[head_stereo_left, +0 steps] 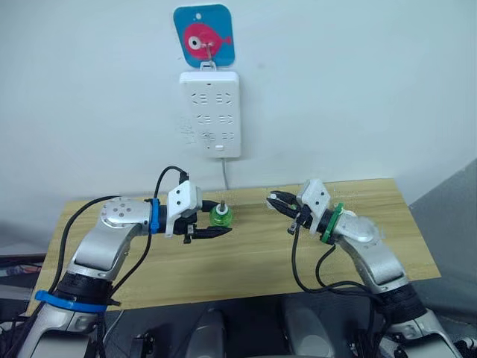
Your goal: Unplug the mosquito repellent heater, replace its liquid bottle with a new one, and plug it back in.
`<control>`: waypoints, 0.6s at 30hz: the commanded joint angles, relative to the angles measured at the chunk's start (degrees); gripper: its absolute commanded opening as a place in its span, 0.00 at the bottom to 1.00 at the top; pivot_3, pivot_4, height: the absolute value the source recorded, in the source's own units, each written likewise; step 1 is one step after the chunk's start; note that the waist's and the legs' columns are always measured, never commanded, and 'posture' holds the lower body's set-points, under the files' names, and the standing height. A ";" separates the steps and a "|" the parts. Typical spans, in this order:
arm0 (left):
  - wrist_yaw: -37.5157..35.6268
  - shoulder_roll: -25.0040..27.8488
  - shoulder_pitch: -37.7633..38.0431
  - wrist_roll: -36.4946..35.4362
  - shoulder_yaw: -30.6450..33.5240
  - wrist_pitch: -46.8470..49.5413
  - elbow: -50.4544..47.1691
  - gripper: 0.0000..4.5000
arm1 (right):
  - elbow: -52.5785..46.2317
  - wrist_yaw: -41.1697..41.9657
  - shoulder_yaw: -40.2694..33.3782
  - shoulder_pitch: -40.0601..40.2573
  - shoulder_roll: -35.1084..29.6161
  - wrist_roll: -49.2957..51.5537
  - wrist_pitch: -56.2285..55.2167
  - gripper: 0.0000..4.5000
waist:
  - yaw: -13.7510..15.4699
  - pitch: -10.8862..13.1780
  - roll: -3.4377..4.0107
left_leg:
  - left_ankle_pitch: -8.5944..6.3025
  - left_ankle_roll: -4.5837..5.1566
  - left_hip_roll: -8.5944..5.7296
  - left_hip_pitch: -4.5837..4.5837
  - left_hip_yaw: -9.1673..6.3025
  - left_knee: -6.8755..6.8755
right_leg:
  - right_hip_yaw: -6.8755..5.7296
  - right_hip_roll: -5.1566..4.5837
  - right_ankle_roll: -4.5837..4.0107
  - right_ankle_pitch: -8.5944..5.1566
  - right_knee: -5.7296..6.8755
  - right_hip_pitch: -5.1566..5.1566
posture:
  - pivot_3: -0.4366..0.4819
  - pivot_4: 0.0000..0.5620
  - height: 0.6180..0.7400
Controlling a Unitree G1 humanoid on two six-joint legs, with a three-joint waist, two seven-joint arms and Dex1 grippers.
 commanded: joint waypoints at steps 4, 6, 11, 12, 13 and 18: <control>-0.26 1.71 0.83 -2.15 2.22 1.75 -4.27 0.51 | 21.27 -4.72 -1.21 -5.94 4.39 -4.98 -11.60 0.06 | 0.86 0.06 0.07 | 0.00 0.00 0.02 0.02 0.00 -0.02 | 0.00 0.02 -0.01 0.00 0.00 0.00 | 0.47 0.46 1.00; -0.34 2.09 0.98 -2.37 2.36 2.19 -4.61 0.51 | 27.21 -6.17 -1.69 -7.58 5.04 -6.01 -13.57 0.06 | 0.96 0.08 0.07 | 0.00 0.00 0.02 0.02 0.01 -0.04 | 0.00 0.02 -0.01 -0.01 -0.01 0.00 | 0.47 0.46 1.00; -0.55 2.90 1.68 -2.82 2.67 3.08 -5.73 0.51 | 33.68 -6.66 -2.74 -7.98 4.61 -6.79 -16.89 0.06 | 1.27 0.12 0.12 | 0.00 0.01 0.01 0.01 0.00 -0.04 | 0.01 0.02 -0.01 -0.01 -0.02 0.00 | 0.49 0.48 1.00; -0.61 3.06 1.84 -2.94 2.82 3.26 -5.96 0.51 | 32.97 -6.00 -3.20 -6.95 4.13 -6.26 -17.03 0.06 | 1.30 0.13 0.11 | -0.01 0.01 0.01 0.01 0.01 -0.04 | 0.02 0.02 -0.01 -0.01 -0.02 0.00 | 0.49 0.49 1.00; -0.62 3.20 1.96 -3.06 2.92 3.38 -6.11 0.51 | 32.13 -5.55 -3.59 -5.96 3.67 -5.86 -17.22 0.06 | 1.41 0.14 0.11 | -0.01 0.01 0.01 0.01 0.01 -0.04 | 0.02 0.02 -0.01 -0.01 -0.02 0.00 | 0.49 0.49 1.00; -0.56 3.58 2.22 -3.44 2.83 3.59 -6.43 0.51 | 28.56 -4.40 -5.27 -2.30 2.35 -4.97 -16.27 0.06 | 1.95 0.23 0.18 | -0.12 0.21 0.02 0.02 0.03 -0.04 | 0.04 0.03 -0.01 -0.01 -0.02 0.01 | 0.48 0.50 1.00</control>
